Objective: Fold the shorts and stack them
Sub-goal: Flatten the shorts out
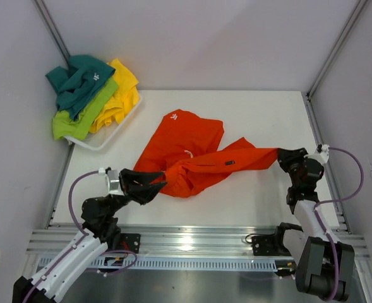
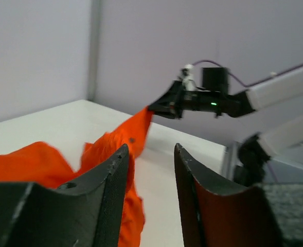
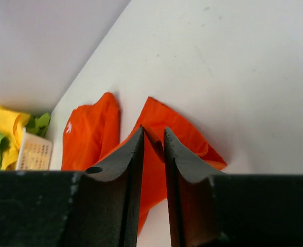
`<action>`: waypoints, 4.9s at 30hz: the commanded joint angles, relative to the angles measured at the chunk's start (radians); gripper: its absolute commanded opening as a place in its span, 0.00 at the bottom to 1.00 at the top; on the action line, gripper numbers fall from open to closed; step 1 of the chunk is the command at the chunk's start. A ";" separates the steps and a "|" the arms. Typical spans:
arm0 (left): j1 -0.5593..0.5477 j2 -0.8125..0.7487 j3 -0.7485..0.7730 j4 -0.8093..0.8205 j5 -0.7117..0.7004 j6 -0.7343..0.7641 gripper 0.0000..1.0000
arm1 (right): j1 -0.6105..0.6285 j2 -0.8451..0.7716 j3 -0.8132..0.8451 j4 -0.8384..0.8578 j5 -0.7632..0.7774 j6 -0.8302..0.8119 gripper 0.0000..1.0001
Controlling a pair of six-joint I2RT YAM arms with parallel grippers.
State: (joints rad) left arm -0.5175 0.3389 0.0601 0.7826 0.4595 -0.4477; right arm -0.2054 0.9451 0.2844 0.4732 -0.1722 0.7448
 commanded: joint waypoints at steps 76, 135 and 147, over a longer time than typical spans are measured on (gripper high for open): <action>-0.016 0.858 0.547 -0.913 -0.498 -0.275 0.04 | 0.429 1.302 1.202 -0.252 -0.233 -0.051 0.00; 0.335 1.215 0.566 -0.482 -0.246 -0.237 0.64 | 0.224 0.965 1.067 -0.317 0.071 -0.068 0.61; 0.067 0.718 0.431 -0.712 -0.455 -0.259 0.70 | 0.107 0.490 0.682 -0.620 0.026 -0.093 0.63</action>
State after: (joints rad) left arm -0.3725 1.1427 0.5293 0.1555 0.0856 -0.6861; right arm -0.1078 1.5875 1.0374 -0.0189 -0.1623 0.6914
